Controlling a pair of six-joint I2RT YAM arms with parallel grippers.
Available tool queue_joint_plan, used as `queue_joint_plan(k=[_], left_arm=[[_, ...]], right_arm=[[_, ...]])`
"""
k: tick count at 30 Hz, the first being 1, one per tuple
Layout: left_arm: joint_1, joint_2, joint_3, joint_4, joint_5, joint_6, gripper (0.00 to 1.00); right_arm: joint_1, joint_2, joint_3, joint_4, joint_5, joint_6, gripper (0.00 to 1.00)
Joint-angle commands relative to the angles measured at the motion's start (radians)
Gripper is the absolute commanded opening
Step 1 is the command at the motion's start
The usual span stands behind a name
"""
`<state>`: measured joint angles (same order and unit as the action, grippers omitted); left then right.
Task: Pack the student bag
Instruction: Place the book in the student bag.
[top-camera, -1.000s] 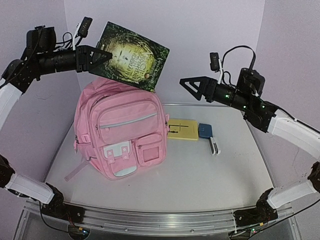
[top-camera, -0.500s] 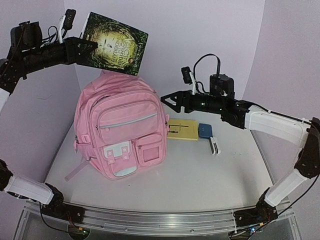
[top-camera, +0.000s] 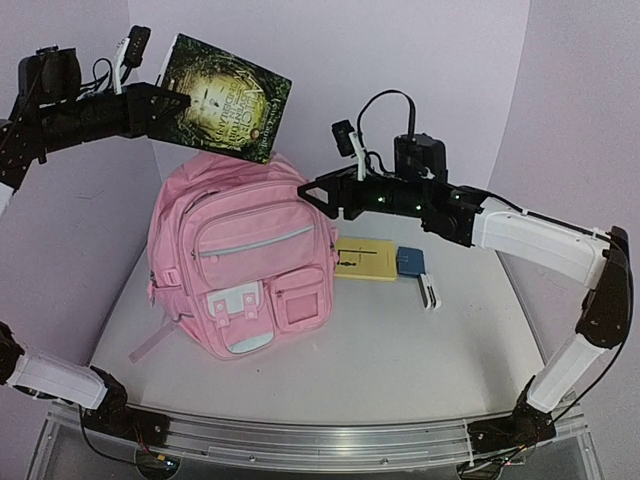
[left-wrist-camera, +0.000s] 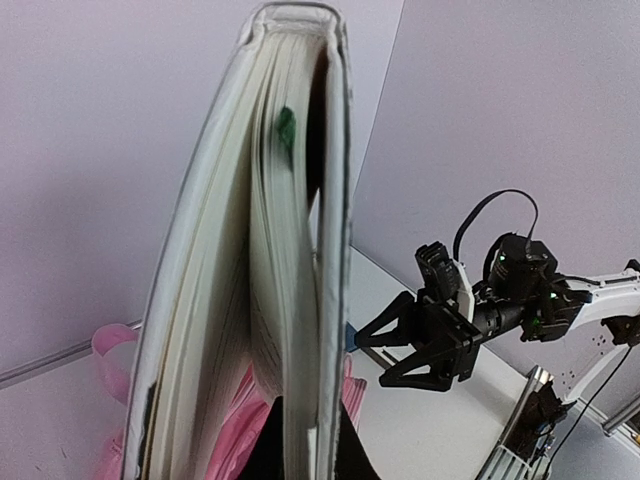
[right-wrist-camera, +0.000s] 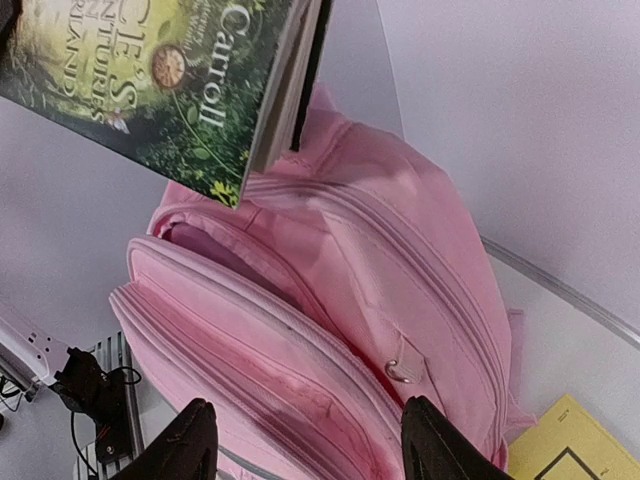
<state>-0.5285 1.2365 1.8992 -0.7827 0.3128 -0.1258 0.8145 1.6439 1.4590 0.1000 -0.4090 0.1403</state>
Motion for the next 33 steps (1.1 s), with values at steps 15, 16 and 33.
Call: queue_joint_plan(k=[15,16,33], left_arm=[[0.004,-0.06,0.082,-0.043,-0.02,0.053,0.0],[0.004,-0.058,0.085,-0.05,-0.017,0.054,0.0],[0.004,-0.034,0.114,-0.155,-0.069,0.072,0.0]], right_arm=[[0.039,0.239,0.409,-0.29,-0.038,-0.228,0.55],[0.041,0.245,0.42,-0.304,-0.046,-0.233,0.54],[0.053,0.09,0.253,-0.303,-0.191,-0.248,0.19]])
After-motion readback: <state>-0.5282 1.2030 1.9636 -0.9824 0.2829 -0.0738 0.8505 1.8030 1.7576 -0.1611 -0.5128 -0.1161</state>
